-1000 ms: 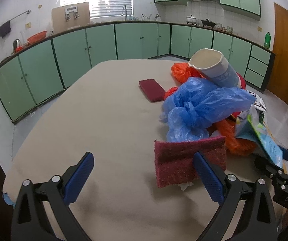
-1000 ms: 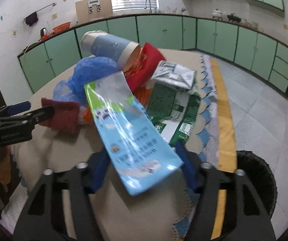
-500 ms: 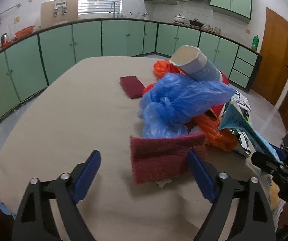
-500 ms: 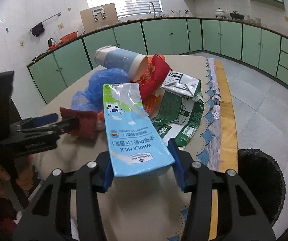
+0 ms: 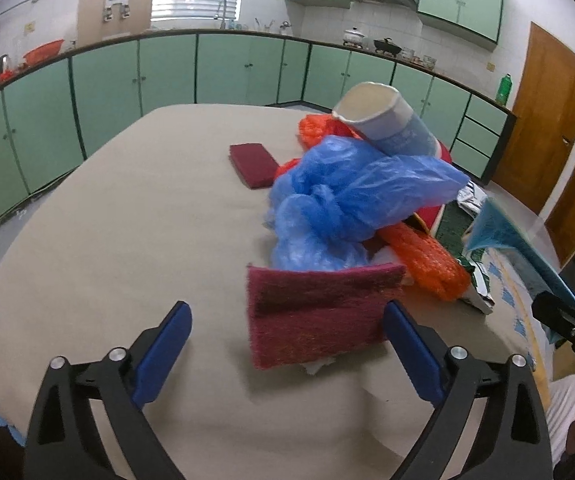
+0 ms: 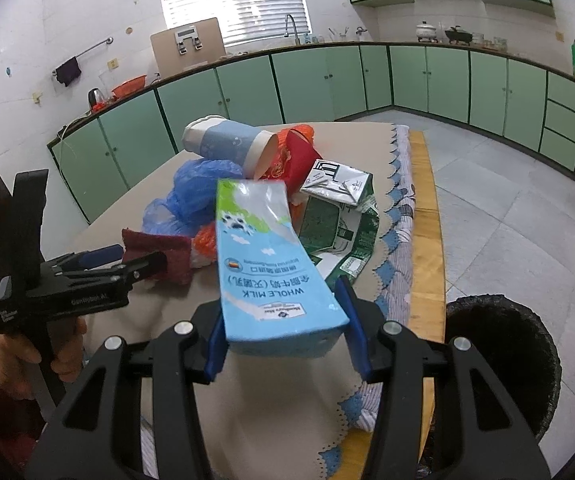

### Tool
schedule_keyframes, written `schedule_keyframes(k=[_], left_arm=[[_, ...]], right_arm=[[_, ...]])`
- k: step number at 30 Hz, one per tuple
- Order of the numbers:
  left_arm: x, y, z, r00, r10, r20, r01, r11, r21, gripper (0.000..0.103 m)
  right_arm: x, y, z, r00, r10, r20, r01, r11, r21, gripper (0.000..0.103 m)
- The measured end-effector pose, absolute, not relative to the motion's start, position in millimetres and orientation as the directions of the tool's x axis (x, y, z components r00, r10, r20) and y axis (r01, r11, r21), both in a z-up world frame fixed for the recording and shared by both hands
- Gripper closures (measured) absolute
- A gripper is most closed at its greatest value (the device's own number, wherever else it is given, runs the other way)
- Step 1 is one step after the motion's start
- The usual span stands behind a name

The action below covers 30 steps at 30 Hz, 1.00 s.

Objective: Collect trash
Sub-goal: 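Grasp the red scouring pad with the left tool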

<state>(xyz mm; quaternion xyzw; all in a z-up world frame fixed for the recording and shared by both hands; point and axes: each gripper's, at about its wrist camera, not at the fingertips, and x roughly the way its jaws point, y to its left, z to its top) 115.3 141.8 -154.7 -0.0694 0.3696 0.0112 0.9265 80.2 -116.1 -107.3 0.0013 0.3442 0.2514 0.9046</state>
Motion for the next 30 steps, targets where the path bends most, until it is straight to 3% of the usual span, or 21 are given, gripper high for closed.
schedule_keyframes(k=[4, 6, 10, 20, 23, 30], left_arm=[[118, 141, -159, 0.715, -0.044, -0.697, -0.072, 0.988, -0.137, 0.009], [118, 144, -161, 0.711, -0.062, -0.701, -0.070, 0.985, -0.158, 0.014], [115, 142, -157, 0.710, -0.102, -0.697, -0.040, 0.982, -0.184, 0.043], [95, 134, -133, 0.734, -0.146, -0.663, -0.004, 0.976, -0.220, 0.082], [88, 129, -125, 0.741, -0.164, -0.651, 0.016, 0.974, -0.228, 0.090], [83, 106, -120, 0.737, -0.192, -0.648, 0.072, 0.976, -0.207, 0.090]], right_arm=[[82, -117, -109, 0.634, 0.454, -0.627, -0.455, 0.874, 0.173, 0.056], [83, -117, -108, 0.633, 0.453, -0.628, -0.454, 0.874, 0.173, 0.056], [84, -116, -107, 0.633, 0.454, -0.628, -0.453, 0.874, 0.176, 0.056], [81, -115, -103, 0.637, 0.458, -0.620, -0.458, 0.872, 0.173, 0.056], [80, -116, -100, 0.641, 0.460, -0.614, -0.456, 0.872, 0.177, 0.056], [74, -123, -95, 0.651, 0.455, -0.607, -0.448, 0.876, 0.177, 0.056]])
